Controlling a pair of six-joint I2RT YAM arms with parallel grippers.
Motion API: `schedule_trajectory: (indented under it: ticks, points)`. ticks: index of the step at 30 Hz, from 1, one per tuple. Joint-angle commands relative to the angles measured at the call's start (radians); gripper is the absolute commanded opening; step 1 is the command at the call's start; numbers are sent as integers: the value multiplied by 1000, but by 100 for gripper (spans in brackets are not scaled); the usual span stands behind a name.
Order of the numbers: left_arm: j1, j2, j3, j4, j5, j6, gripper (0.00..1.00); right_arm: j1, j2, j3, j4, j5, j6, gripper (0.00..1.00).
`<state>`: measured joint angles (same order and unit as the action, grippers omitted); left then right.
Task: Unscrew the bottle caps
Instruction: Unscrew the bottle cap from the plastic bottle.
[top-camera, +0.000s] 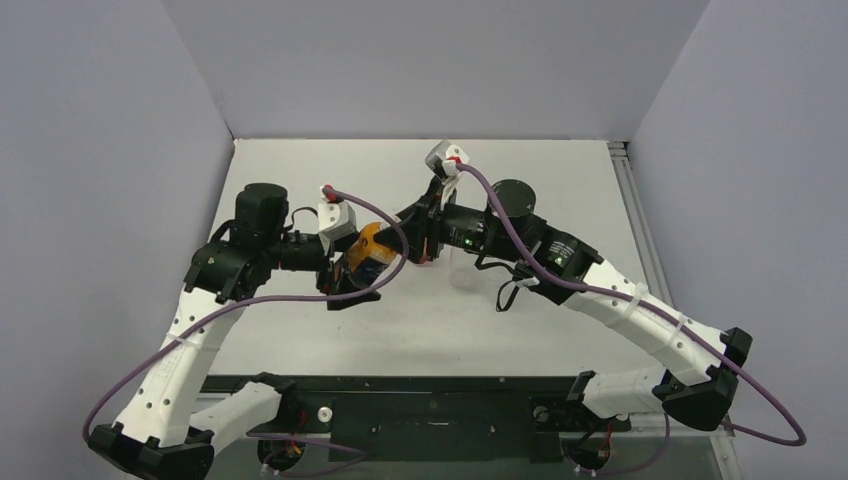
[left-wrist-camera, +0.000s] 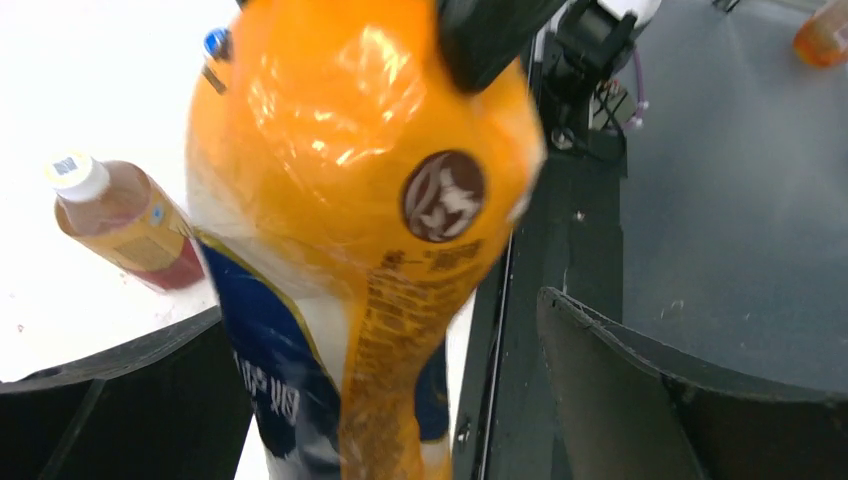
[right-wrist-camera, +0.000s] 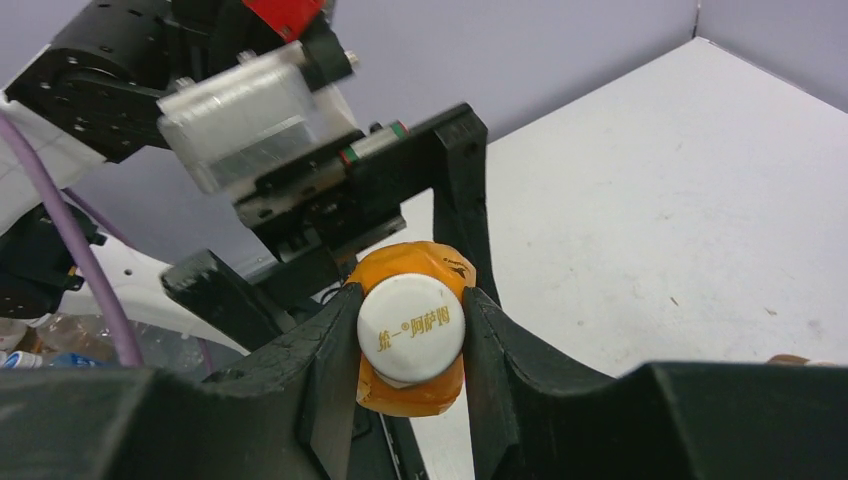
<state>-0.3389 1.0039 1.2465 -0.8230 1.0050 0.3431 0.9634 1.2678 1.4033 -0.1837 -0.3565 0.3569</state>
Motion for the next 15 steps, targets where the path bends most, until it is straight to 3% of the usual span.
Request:
schedule_trajectory:
  ticks: [1,4,15]
  points:
    - [-29,10,36,-139,-87,174,99,-5,-31,29,96,-91,31,9]
    - [-30,7,29,-129,-88,180,97,-12,-39,19,106,-95,37,8]
    - [-29,-33,37,-115,-15,152,58,-77,-77,-35,124,-117,59,7]
